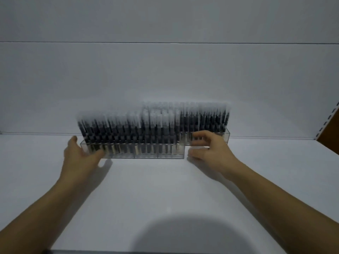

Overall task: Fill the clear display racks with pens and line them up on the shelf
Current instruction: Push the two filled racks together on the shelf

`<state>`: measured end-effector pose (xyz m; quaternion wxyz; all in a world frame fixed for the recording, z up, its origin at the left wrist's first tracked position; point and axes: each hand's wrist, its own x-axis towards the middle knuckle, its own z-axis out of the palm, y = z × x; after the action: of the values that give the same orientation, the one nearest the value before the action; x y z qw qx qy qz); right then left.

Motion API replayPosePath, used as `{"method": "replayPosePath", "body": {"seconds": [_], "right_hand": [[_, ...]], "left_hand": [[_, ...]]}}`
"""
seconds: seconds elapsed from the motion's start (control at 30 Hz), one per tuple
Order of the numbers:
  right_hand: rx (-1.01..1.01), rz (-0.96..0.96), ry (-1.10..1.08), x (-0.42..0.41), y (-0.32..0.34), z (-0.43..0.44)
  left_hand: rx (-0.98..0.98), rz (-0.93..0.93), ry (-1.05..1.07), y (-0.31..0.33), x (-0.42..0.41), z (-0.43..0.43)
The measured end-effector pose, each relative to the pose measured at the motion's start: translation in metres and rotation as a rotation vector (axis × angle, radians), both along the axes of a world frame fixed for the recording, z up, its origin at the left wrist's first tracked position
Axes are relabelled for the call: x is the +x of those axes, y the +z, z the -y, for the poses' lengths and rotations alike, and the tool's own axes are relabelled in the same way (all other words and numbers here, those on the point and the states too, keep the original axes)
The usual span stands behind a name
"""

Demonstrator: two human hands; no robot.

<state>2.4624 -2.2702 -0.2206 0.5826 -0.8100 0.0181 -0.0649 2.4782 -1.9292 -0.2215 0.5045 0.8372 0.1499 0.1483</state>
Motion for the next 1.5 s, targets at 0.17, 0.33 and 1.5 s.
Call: {"method": "replayPosePath", "body": {"seconds": [0.17,0.33,1.5], "right_hand": [[-0.066,0.248,-0.543,0.019,-0.005,0.043],[-0.084,0.062,-0.317,0.044,-0.016,0.077],[-0.481,0.027,-0.366,0.006,-0.015,0.220]], "left_hand": [[0.209,0.266,0.034,0.003,-0.022,0.010],[0.280,0.129,-0.290,-0.005,-0.019,0.043],[0.638,-0.048,-0.019,-0.018,0.050,0.028]]}}
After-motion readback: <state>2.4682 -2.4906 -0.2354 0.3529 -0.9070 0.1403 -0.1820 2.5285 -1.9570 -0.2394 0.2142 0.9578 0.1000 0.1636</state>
